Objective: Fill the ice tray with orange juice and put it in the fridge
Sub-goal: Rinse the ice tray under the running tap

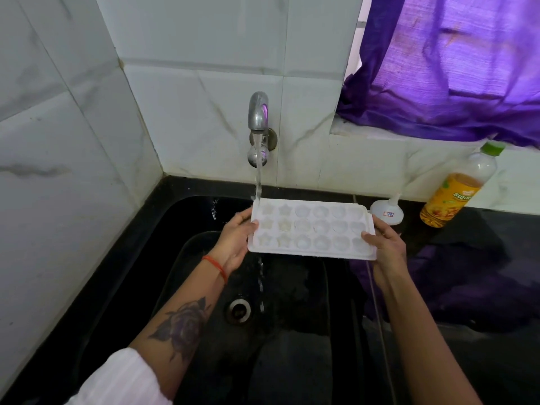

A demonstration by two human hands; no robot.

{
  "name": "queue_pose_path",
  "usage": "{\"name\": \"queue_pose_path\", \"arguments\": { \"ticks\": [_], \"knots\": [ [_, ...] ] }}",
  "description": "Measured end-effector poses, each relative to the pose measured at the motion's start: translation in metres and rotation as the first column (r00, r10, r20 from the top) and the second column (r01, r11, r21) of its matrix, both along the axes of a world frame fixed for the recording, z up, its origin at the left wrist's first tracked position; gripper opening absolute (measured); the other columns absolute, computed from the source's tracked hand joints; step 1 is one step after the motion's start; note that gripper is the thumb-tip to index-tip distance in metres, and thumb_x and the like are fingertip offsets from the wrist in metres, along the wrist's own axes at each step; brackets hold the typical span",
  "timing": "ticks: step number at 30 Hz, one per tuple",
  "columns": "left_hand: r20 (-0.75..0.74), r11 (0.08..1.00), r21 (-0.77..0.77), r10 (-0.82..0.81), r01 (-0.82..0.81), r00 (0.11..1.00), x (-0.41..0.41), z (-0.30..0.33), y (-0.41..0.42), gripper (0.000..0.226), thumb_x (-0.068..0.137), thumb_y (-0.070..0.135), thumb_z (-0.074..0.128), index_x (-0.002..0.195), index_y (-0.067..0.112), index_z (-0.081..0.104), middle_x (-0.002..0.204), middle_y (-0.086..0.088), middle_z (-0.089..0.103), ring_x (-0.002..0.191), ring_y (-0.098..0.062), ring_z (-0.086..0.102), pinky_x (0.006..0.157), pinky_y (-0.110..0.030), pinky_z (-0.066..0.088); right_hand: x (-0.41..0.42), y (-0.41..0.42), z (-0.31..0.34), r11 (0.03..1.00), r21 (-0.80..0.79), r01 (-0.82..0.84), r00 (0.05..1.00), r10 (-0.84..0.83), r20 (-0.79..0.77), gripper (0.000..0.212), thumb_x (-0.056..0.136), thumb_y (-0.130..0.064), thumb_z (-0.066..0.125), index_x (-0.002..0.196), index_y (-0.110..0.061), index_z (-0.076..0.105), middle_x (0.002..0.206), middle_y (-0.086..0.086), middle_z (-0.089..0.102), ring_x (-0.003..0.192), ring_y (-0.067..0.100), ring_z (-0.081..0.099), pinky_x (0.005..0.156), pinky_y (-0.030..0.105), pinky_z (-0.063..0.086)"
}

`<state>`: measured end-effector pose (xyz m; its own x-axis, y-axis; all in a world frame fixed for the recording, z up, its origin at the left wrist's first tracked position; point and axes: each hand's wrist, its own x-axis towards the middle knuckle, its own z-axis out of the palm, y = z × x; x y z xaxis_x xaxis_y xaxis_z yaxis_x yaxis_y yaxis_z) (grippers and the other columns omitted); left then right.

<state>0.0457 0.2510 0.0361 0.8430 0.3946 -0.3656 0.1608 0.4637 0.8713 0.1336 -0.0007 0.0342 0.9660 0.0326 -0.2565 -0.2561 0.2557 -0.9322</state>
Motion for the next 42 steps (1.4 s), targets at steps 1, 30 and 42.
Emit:
{"name": "queue_pose_path", "arguments": {
  "ticks": [1, 30, 42],
  "knots": [
    [0.009, 1.000, -0.001, 0.010, -0.010, 1.000, -0.001, 0.002, 0.001, 0.038, 0.095, -0.003, 0.044, 0.131, 0.007, 0.048, 0.126, -0.012, 0.058, 0.096, -0.021, 0.064, 0.079, -0.037, 0.056, -0.001, 0.003, -0.002, 1.000, -0.003, -0.002, 1.000, 0.002, -0.007, 0.052, 0.082, 0.012, 0.057, 0.129, -0.009, 0.054, 0.125, 0.011, 0.060, 0.110, 0.030, 0.060, 0.092, 0.046, 0.052],
    [-0.163, 0.922, 0.145, 0.380, -0.359, 0.911, -0.071, 0.001, 0.086, 0.041, 0.098, 0.012, 0.046, 0.138, 0.021, 0.044, 0.117, -0.007, 0.058, 0.093, -0.025, 0.061, 0.066, -0.040, 0.053, -0.019, 0.123, 0.009, 0.868, -0.346, -0.356, 0.916, 0.397, 0.052, 0.044, 0.086, -0.004, 0.063, 0.127, -0.016, 0.052, 0.110, 0.001, 0.062, 0.097, 0.019, 0.063, 0.077, 0.029, 0.055],
    [-0.313, 0.938, 0.137, 0.346, -0.318, 0.884, -0.083, -0.008, 0.094, 0.035, 0.097, 0.005, 0.043, 0.130, 0.010, 0.052, 0.112, -0.015, 0.059, 0.083, -0.027, 0.060, 0.069, -0.047, 0.052, -0.018, 0.119, 0.008, 0.785, -0.363, -0.502, 0.854, 0.517, -0.062, 0.038, 0.083, -0.005, 0.068, 0.119, -0.009, 0.057, 0.095, 0.001, 0.066, 0.081, 0.014, 0.066, 0.059, 0.023, 0.053]
  ]
}}
